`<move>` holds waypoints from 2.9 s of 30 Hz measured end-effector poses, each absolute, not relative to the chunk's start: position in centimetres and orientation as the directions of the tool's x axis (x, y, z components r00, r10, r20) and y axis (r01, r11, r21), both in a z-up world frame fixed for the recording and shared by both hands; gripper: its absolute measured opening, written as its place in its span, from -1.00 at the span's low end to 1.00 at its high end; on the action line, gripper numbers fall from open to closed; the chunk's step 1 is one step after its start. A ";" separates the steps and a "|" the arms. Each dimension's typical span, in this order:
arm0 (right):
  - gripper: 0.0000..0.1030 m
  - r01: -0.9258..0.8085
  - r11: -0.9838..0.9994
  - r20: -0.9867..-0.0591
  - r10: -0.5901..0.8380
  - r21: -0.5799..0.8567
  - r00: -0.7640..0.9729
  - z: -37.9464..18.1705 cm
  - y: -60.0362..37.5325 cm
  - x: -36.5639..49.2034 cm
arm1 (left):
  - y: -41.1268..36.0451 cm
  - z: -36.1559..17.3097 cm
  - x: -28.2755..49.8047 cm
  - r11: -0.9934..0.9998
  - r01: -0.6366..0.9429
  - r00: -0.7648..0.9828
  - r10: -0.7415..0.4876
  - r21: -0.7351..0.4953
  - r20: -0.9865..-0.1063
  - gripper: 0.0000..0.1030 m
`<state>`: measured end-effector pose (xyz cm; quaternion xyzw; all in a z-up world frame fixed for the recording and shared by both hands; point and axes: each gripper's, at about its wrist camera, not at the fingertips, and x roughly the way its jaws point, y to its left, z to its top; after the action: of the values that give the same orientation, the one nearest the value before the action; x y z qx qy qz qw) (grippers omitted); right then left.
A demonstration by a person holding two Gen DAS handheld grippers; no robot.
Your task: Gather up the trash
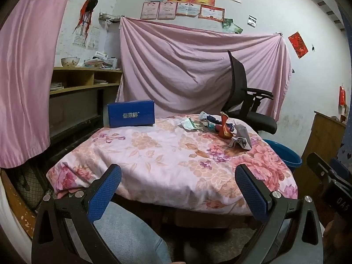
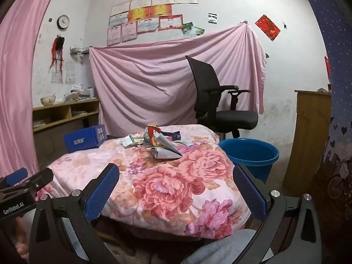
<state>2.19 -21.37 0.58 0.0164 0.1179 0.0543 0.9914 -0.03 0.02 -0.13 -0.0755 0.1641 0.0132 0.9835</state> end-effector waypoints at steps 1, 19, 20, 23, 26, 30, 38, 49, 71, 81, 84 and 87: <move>1.00 -0.104 0.994 -0.231 0.112 0.046 0.966 0.5 -21.4 2.1 | 0.0 -0.1 0.0 0.988 -0.050 0.946 0.001 -0.145 -0.324 0.96; 1.00 -0.102 0.993 -0.220 0.112 0.059 0.969 0.5 -22.0 1.9 | 0.4 -0.2 0.0 0.989 -0.050 0.948 0.003 -0.138 -0.320 0.96; 1.00 -0.101 0.993 -0.218 0.112 0.059 0.970 0.5 -21.9 1.7 | 0.3 -0.1 -0.1 0.989 -0.051 0.948 0.005 -0.136 -0.319 0.96; 1.00 -0.102 0.993 -0.218 0.112 0.058 0.970 0.6 -21.9 1.7 | 0.3 -0.2 -0.1 0.989 -0.050 0.948 0.004 -0.137 -0.318 0.96; 1.00 -0.103 0.993 -0.217 0.113 0.058 0.970 0.6 -21.9 1.8 | 0.3 -0.1 -0.1 0.989 -0.050 0.948 0.004 -0.136 -0.318 0.96; 1.00 -0.103 0.993 -0.218 0.113 0.057 0.969 0.6 -21.9 1.7 | 0.2 -0.2 -0.2 0.989 -0.049 0.948 0.004 -0.136 -0.318 0.96; 1.00 -0.104 0.993 -0.219 0.113 0.055 0.969 0.6 -21.9 1.7 | 0.1 -0.2 -0.2 0.990 -0.050 0.949 0.005 -0.135 -0.317 0.96; 1.00 -0.104 0.993 -0.219 0.113 0.056 0.969 0.6 -21.9 1.7 | 0.1 -0.1 -0.2 0.990 -0.050 0.948 0.005 -0.134 -0.317 0.96; 1.00 -0.104 0.993 -0.219 0.114 0.056 0.969 0.6 -21.8 1.6 | -0.4 0.1 -0.1 0.990 -0.049 0.948 0.005 -0.130 -0.317 0.96; 1.00 -0.105 0.993 -0.217 0.115 0.058 0.969 0.6 -21.8 1.6 | -0.5 0.2 -0.1 0.990 -0.050 0.949 0.006 -0.131 -0.316 0.96; 1.00 -0.106 0.993 -0.218 0.117 0.059 0.969 0.6 -21.8 1.6 | -0.4 0.1 -0.1 0.990 -0.048 0.948 0.004 -0.132 -0.318 0.96; 1.00 -0.110 0.992 -0.215 0.121 0.063 0.969 1.0 -21.7 1.7 | -0.6 0.3 0.1 0.990 -0.044 0.948 -0.002 -0.137 -0.319 0.96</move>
<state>1.74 -21.70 0.99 0.0255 0.1100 0.0581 0.9919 0.10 -0.65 0.34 -0.0713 0.1613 0.0105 0.9843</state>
